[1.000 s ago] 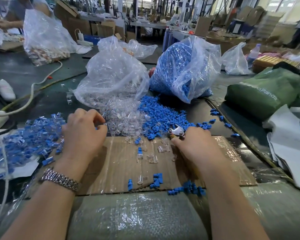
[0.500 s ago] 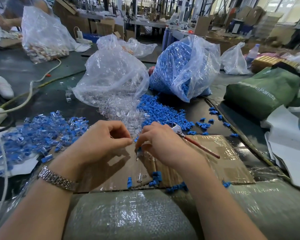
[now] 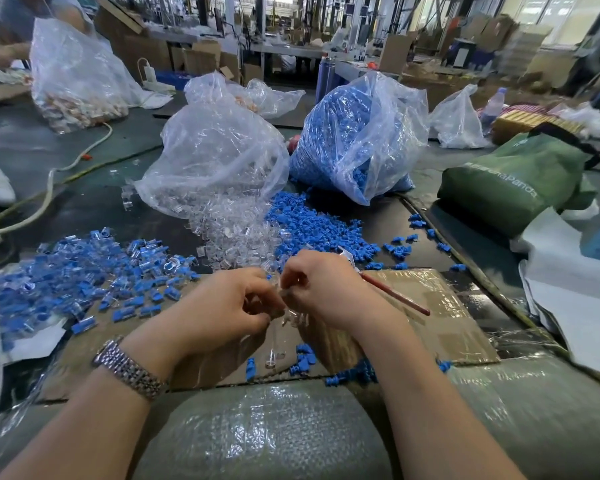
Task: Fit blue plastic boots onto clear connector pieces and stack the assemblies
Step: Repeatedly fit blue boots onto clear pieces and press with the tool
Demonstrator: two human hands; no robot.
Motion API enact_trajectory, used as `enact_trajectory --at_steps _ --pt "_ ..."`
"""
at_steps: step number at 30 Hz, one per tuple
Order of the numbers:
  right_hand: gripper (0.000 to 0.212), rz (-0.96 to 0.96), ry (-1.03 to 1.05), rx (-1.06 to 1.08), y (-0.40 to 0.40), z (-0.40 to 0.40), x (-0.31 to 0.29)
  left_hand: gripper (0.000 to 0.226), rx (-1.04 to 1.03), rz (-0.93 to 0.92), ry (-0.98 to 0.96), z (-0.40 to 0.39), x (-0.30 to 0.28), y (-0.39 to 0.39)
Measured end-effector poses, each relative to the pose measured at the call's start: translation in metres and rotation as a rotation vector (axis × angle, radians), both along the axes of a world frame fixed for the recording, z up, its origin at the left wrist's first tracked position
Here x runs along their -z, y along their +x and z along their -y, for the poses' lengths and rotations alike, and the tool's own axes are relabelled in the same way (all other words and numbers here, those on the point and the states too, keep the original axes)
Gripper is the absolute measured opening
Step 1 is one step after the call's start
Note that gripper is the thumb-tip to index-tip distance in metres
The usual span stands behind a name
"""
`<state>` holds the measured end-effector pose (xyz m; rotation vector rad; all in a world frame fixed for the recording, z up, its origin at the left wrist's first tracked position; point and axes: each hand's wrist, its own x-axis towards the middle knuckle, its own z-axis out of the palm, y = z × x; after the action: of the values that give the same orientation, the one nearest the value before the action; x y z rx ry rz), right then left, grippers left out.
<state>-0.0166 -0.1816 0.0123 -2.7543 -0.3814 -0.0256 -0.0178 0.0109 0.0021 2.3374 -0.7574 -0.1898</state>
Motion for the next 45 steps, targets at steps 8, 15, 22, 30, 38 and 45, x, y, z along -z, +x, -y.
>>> enact_trajectory --at_steps 8,15,22,30,38,45 --pt "0.004 0.111 0.644 0.047 -0.007 0.013 -0.006 0.017 -0.343 -0.491 -0.692 -0.007 -0.009 0.008" --pt "0.005 0.198 0.728 -0.082 -0.011 0.002 -0.005 0.016 -0.374 -0.908 -1.163 -0.005 -0.008 0.012" --pt "0.005 0.307 0.587 -0.150 -0.014 0.001 -0.006 0.012 -0.299 -0.879 -1.125 -0.001 -0.002 0.013" --pt "0.003 0.277 0.593 -0.154 -0.016 0.002 -0.007 0.027 -0.188 -0.793 -1.040 -0.005 -0.009 0.008" --pt "0.001 0.294 0.529 -0.183 -0.016 0.002 -0.007 0.032 -0.189 -0.547 -0.906 -0.004 -0.011 0.004" --pt "0.009 0.205 0.584 -0.137 -0.019 0.005 -0.013 0.025 -0.184 -0.512 -0.913 -0.004 -0.008 0.005"
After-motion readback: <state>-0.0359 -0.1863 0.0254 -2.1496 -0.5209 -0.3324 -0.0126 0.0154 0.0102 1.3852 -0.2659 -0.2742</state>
